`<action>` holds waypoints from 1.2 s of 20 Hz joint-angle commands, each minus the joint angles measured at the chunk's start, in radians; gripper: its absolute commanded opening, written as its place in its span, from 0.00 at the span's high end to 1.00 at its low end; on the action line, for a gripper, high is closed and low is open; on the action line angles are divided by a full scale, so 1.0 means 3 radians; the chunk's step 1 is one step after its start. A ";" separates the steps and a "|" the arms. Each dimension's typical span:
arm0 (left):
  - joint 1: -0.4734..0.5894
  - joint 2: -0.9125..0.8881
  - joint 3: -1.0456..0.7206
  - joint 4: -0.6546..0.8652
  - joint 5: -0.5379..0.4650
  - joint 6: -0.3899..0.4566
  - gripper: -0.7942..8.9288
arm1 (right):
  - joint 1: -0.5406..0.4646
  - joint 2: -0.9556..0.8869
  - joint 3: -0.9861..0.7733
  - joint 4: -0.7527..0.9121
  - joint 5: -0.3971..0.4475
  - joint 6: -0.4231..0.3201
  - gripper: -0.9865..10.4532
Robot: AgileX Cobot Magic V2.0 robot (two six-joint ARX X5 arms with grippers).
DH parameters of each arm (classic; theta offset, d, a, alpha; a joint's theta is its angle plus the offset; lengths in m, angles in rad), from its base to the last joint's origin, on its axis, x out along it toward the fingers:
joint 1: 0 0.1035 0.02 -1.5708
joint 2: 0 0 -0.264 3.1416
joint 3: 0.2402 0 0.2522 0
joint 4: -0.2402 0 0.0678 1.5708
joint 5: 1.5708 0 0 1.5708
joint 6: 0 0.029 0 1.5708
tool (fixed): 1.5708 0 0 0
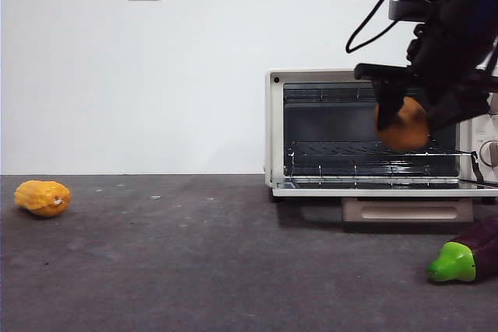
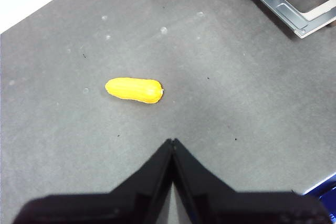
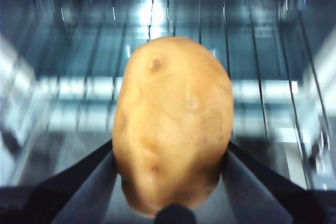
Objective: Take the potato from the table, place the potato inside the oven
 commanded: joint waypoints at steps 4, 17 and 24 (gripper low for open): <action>0.0005 0.0045 -0.0020 0.0014 -0.0004 0.0027 0.92 | -0.0083 0.0421 0.0435 -0.0003 -0.0100 0.0024 0.78; 0.0005 0.0071 -0.0020 0.0014 -0.0003 -0.0047 0.92 | -0.0097 0.0787 0.0786 -0.0094 -0.0081 0.0053 0.62; 0.0005 0.0125 -0.0020 0.0014 -0.0004 -0.0083 0.92 | -0.0095 0.0790 0.0853 -0.0224 -0.0061 0.0062 0.46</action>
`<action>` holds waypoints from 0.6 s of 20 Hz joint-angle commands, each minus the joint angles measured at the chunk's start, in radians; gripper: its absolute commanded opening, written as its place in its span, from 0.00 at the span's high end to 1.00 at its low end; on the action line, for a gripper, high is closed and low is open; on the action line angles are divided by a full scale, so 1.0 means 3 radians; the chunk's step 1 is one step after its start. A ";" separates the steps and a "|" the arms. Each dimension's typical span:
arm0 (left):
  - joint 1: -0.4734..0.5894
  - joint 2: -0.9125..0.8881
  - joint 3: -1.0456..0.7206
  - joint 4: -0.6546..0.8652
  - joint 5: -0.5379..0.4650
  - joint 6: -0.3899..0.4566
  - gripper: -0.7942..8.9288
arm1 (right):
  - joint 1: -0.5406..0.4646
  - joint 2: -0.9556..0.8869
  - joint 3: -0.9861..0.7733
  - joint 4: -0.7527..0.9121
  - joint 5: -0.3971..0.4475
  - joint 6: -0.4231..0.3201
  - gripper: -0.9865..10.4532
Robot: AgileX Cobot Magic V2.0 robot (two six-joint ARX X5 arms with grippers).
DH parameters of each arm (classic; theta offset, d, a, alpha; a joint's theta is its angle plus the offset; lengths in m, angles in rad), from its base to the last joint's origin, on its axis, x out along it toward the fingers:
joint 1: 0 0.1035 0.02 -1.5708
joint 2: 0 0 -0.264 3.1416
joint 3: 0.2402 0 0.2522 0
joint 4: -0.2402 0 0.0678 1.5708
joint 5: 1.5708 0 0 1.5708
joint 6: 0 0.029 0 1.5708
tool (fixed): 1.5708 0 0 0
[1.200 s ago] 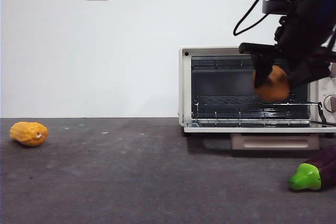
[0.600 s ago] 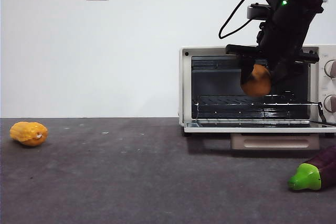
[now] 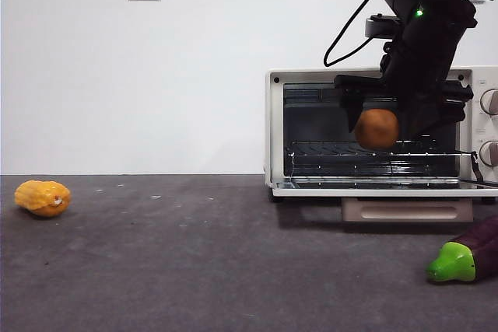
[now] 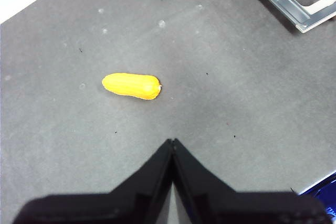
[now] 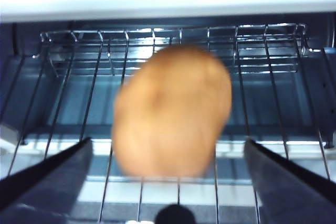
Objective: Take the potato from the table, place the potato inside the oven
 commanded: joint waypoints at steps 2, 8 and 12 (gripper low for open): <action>0.0005 0.0097 -0.0020 0.0017 -0.0005 -0.0052 0.92 | 0.0000 0.0023 0.0211 -0.0393 0.0003 0.0037 0.46; 0.0006 0.0500 -0.0020 0.0472 0.0041 -0.0050 0.92 | 0.0009 -0.0455 0.0417 -0.1434 0.0000 0.0037 0.47; 0.0118 0.0918 -0.0020 0.0997 0.0734 -0.0047 0.92 | 0.0009 -0.1066 0.0417 -0.2090 0.0003 -0.0055 0.47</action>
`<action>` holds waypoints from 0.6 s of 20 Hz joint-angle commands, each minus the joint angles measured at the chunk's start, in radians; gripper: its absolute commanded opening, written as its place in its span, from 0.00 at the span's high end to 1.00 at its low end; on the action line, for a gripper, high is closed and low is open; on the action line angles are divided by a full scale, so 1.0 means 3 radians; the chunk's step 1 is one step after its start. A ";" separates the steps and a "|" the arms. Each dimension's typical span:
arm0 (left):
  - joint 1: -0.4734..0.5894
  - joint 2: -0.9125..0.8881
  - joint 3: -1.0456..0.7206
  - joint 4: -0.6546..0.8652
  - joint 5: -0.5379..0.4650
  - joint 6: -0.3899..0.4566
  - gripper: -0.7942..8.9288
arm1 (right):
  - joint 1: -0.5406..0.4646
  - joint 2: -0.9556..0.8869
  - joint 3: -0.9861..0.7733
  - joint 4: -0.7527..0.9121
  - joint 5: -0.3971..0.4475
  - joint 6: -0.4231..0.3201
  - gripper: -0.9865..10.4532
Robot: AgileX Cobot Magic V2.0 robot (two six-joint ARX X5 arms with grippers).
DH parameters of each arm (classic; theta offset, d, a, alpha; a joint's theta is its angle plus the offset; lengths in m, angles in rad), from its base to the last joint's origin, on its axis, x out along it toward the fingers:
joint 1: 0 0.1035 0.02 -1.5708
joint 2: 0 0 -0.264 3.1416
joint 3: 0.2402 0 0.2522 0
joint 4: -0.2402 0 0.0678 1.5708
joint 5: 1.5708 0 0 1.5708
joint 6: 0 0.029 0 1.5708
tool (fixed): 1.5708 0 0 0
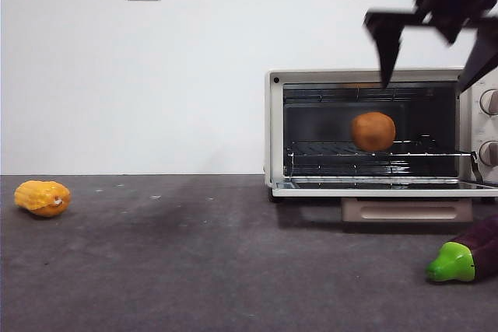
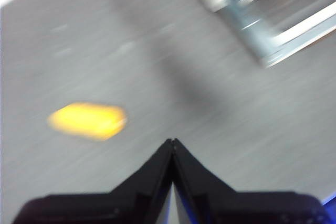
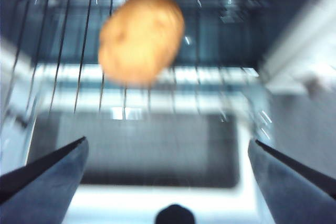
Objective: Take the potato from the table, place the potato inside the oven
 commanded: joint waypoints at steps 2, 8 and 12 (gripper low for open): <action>0.0193 0.0397 -0.0020 0.0459 0.0753 -0.0023 0.92 | 0.0006 -0.0573 0.0015 -0.0308 0.0003 -0.0111 0.47; 0.0544 0.1336 -0.0020 0.0895 0.2079 -0.0240 0.92 | 0.0006 -0.1778 0.0015 -0.0717 0.0003 -0.0165 0.48; 0.0626 0.1876 -0.0020 0.1104 0.2724 -0.0318 0.92 | 0.0006 -0.2359 0.0015 -0.1057 0.0008 -0.0154 0.48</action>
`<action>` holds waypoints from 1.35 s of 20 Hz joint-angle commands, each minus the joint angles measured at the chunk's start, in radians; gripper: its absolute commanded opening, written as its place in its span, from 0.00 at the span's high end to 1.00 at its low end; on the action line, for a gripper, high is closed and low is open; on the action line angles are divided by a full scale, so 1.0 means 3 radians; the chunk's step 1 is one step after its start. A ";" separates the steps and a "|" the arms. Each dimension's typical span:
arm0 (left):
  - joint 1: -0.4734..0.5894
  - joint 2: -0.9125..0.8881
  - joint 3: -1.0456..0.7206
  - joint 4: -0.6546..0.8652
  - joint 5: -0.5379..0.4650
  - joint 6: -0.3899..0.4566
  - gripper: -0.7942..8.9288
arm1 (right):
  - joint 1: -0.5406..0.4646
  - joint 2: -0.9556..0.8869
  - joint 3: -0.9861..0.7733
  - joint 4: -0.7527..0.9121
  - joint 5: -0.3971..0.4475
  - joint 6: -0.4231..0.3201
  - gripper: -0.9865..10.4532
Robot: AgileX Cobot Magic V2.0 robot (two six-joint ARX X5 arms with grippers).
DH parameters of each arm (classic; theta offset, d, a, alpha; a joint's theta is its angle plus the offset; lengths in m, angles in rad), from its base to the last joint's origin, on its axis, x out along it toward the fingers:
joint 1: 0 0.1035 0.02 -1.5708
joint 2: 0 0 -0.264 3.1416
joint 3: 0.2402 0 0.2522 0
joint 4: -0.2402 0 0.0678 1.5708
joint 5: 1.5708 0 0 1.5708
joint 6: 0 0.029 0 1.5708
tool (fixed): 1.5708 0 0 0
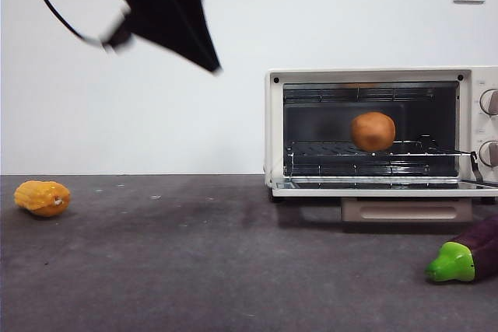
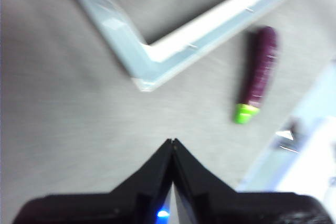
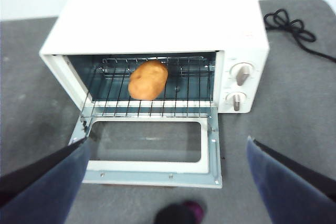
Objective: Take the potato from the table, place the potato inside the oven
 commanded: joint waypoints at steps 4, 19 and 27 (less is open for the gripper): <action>0.0024 0.0551 -0.0020 0.0216 0.0357 -0.0264 0.92 | 0.0005 -0.0547 0.0009 -0.0477 0.0219 0.0069 0.62; 0.0076 0.1381 -0.0020 0.0730 0.0492 -0.1294 0.92 | 0.0005 -0.1198 0.0020 -0.0867 0.0348 0.0233 0.92; 0.0093 0.1442 -0.0020 0.0947 0.0629 -0.1572 0.92 | 0.0006 -0.1197 0.0028 -0.0860 0.0351 0.0226 0.92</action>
